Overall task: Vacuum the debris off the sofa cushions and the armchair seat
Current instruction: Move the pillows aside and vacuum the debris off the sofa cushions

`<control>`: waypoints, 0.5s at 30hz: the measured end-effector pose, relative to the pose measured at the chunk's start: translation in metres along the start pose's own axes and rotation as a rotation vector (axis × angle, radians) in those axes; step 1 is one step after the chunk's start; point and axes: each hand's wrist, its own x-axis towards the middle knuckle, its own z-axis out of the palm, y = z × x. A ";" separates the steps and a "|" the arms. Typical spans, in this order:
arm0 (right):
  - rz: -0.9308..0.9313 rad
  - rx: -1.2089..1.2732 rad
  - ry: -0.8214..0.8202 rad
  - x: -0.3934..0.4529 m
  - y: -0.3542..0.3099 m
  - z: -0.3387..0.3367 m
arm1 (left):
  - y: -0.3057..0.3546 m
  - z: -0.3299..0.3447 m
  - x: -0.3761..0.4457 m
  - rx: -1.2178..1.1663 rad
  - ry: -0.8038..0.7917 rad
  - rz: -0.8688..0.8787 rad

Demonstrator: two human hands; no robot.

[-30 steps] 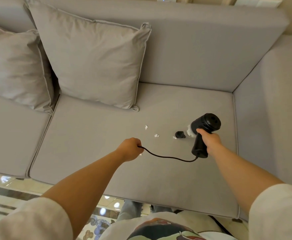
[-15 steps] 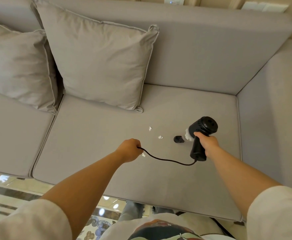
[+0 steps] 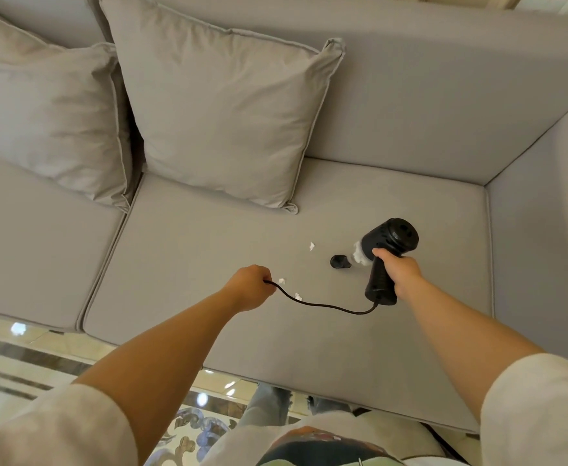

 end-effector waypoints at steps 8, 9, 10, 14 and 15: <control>-0.008 -0.034 0.034 -0.003 -0.002 0.015 | -0.018 -0.009 0.002 -0.012 -0.001 0.006; -0.010 -0.042 0.033 -0.004 -0.001 0.017 | -0.019 -0.009 0.002 -0.013 -0.006 0.007; -0.013 -0.048 0.031 -0.004 -0.001 0.018 | -0.020 -0.010 0.002 -0.011 -0.009 0.007; -0.021 -0.057 0.026 -0.007 0.000 0.022 | -0.023 -0.012 0.003 -0.006 -0.012 0.018; -0.019 -0.058 0.024 -0.007 0.000 0.023 | -0.023 -0.012 0.003 -0.009 -0.011 0.020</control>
